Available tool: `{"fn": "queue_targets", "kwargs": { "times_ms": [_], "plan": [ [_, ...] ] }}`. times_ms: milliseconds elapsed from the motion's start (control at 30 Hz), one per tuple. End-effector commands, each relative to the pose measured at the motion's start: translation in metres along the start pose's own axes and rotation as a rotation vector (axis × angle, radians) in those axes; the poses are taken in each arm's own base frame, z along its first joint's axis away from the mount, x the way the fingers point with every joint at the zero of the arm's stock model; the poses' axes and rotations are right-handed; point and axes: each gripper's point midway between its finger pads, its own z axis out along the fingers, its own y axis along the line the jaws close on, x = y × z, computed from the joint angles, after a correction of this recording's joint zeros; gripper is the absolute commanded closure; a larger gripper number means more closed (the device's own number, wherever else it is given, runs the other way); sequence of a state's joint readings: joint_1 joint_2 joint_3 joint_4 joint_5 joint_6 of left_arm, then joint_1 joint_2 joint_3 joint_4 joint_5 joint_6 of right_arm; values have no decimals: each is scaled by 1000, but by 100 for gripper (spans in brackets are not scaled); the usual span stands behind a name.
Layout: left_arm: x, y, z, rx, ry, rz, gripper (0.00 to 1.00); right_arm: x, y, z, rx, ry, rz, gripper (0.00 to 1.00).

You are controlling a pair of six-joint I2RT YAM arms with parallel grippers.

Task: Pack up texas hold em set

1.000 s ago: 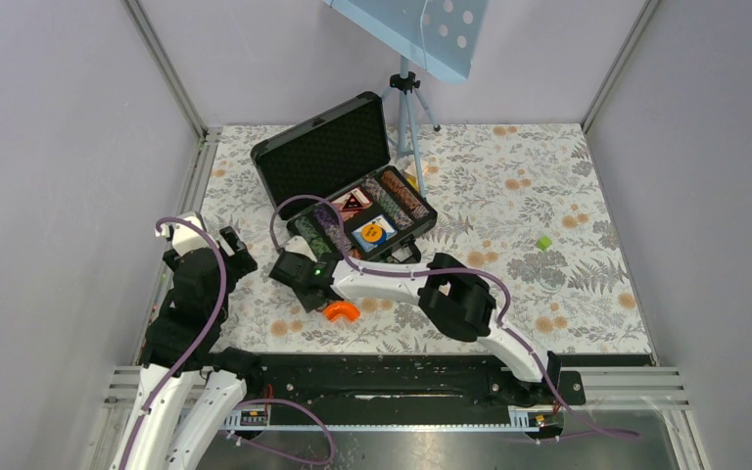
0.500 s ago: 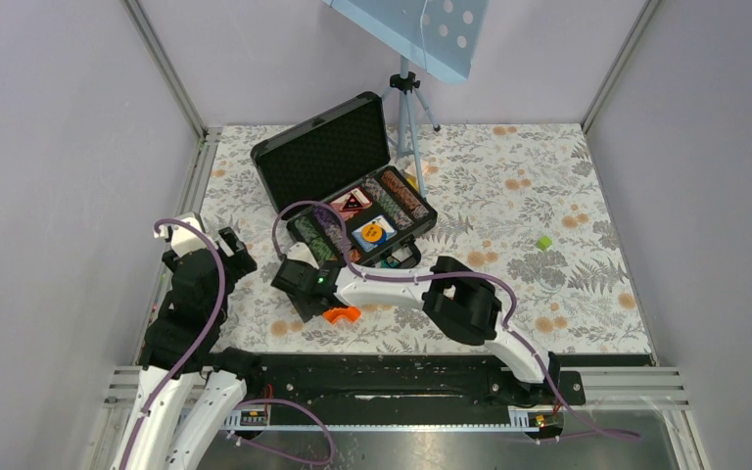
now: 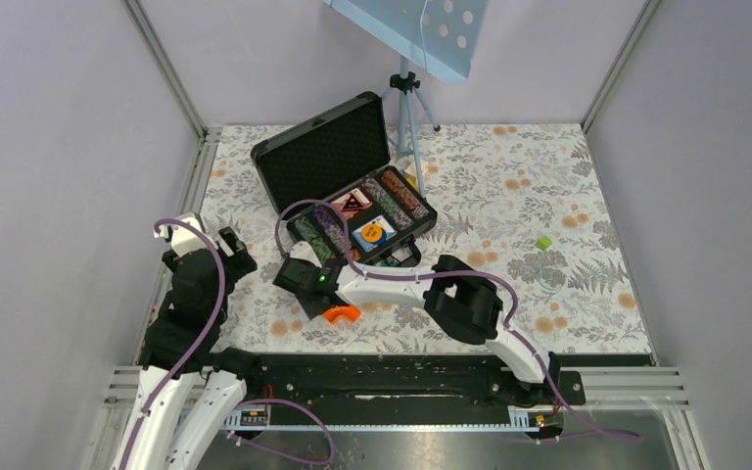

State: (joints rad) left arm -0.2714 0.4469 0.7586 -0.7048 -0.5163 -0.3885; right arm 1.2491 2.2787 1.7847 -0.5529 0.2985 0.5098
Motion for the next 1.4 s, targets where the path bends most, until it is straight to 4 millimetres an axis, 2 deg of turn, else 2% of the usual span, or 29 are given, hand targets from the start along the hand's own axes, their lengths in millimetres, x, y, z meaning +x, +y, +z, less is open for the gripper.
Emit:
{"fn": "queue_targets", "kwargs": {
  "times_ms": [0, 167, 533, 967, 1167, 1367],
  "plan": [
    [-10, -5, 0, 26, -41, -15, 23, 77, -26, 21, 94, 255, -49, 50],
    [-11, -5, 0, 23, -42, -16, 23, 68, -21, 20, 79, 238, -59, 52],
    [-10, -4, 1, 20, -43, -16, 23, 13, 1, -2, 7, 106, -61, 51],
    [-11, -4, 1, 16, -45, -17, 23, -28, 10, -20, -20, 15, -30, 48],
    [-11, -4, 0, 16, -45, -18, 23, -32, 8, -24, -23, 8, -21, 47],
    [-11, -4, 0, 18, -46, -18, 23, -11, -2, -13, 14, 64, -19, 36]
  ]
}}
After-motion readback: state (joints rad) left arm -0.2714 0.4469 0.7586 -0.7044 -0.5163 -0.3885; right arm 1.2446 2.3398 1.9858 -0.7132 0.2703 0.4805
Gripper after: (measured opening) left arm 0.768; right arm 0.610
